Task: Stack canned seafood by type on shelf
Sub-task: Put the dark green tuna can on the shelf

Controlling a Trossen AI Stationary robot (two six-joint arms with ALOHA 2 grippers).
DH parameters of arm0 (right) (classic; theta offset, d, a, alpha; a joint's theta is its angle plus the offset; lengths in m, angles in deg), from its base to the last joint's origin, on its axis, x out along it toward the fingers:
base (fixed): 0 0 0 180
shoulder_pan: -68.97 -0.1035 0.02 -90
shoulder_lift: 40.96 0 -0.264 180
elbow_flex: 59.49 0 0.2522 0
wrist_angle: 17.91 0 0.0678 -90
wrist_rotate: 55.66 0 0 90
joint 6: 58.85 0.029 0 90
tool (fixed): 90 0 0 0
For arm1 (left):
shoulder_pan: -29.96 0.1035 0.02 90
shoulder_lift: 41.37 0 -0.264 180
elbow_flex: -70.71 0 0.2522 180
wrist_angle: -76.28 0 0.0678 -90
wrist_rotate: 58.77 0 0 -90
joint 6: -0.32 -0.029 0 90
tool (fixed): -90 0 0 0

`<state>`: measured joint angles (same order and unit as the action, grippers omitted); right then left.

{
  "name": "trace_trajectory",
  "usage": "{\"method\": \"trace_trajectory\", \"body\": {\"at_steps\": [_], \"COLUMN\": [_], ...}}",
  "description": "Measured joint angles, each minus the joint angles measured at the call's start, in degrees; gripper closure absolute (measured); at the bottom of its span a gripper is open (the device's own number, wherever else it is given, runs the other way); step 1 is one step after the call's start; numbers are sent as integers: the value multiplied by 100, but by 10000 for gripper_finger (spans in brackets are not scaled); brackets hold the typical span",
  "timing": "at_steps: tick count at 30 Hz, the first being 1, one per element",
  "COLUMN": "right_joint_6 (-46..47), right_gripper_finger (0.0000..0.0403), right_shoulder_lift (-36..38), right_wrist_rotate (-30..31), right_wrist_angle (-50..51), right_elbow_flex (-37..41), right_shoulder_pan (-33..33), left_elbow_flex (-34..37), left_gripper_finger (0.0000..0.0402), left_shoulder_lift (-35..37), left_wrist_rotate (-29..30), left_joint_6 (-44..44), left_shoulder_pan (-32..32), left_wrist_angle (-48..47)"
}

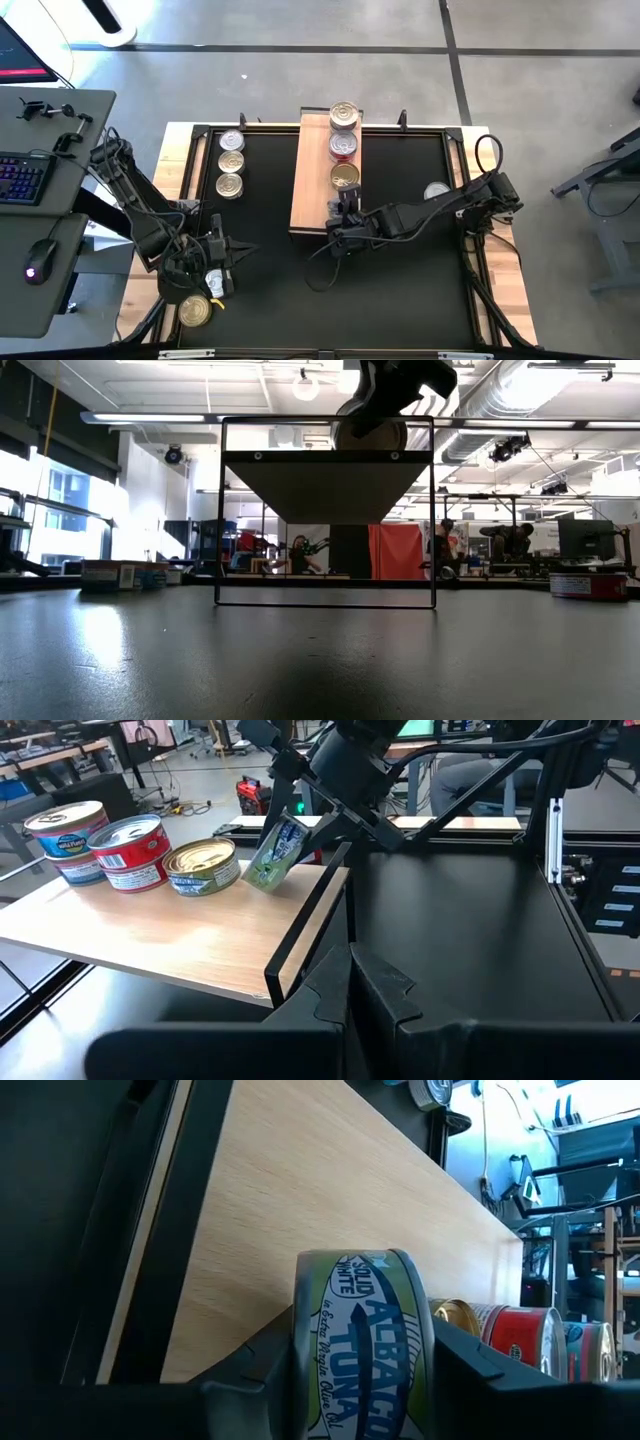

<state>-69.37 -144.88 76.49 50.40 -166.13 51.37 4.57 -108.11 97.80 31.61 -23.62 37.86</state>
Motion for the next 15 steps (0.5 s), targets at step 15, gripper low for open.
{"method": "trace_trajectory", "body": {"at_steps": [15], "right_joint_6": [425], "right_gripper_finger": [228], "right_shoulder_lift": [9], "right_wrist_rotate": [90], "right_wrist_angle": [-38], "right_elbow_flex": [0], "right_shoulder_pan": [129], "left_elbow_flex": [-1], "left_gripper_finger": [402], "left_shoulder_lift": [0], "left_wrist_rotate": [0], "left_joint_6": [0], "left_shoulder_pan": [0], "left_wrist_angle": [1]}}
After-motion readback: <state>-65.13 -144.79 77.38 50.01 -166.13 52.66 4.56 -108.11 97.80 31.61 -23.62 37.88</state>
